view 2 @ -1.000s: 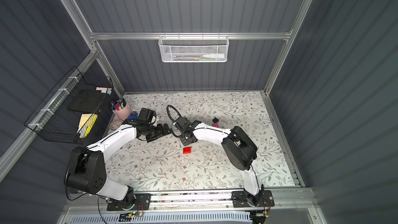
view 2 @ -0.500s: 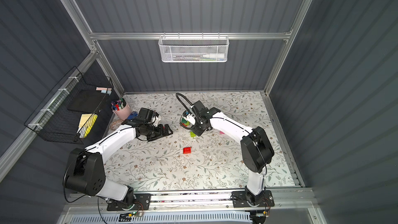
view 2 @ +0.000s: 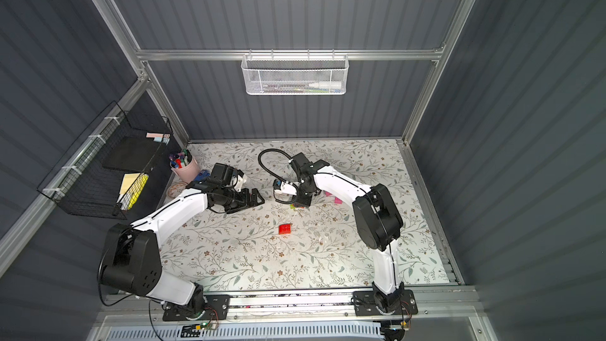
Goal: Assemble the letter s with lego
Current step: Assemble the lego brick with the lego brick.
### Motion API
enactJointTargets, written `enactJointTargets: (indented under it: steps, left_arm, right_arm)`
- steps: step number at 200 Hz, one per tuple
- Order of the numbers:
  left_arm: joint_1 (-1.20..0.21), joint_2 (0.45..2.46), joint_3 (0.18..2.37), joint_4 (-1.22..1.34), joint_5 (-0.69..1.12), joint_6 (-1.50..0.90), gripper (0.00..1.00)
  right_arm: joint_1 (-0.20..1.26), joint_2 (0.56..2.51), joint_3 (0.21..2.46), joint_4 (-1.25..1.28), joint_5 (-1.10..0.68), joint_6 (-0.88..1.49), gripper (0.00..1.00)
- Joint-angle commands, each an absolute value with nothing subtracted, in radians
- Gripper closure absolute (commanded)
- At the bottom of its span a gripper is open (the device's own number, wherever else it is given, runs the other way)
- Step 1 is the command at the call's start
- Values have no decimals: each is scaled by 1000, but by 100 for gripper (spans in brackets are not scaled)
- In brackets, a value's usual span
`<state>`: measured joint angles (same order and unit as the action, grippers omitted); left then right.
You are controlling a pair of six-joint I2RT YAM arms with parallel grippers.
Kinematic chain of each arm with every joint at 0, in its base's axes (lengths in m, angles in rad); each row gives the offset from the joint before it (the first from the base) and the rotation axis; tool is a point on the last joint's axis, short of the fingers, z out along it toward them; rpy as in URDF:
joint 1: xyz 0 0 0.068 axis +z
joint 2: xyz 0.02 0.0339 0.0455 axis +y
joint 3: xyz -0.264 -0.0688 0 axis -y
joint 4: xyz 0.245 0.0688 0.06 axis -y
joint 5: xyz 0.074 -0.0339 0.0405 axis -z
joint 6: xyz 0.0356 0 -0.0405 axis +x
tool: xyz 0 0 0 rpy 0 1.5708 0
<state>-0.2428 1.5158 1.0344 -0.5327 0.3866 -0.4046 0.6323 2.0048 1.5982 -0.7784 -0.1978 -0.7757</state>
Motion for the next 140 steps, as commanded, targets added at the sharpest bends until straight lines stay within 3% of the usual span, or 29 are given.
enactJointTargets:
  steps: [1,59,76,140]
  left_arm:
    - [-236,1527,1060,-543,404,-373,0]
    - [-236,1548,1071,-552,401,-357,1]
    - [-236,1551,1073,-555,396,-353,0]
    - [-236,1571,1084,-566,389,-345,0]
  right_arm:
    - [622,2042,1644,-837,-191,-907,89]
    - [604,2044,1608,-737,-241,-1022,88]
    - [598,2067,1645,-777,-283,-1043,84]
    - [587,2145,1755,-886,-365,-1087,83]
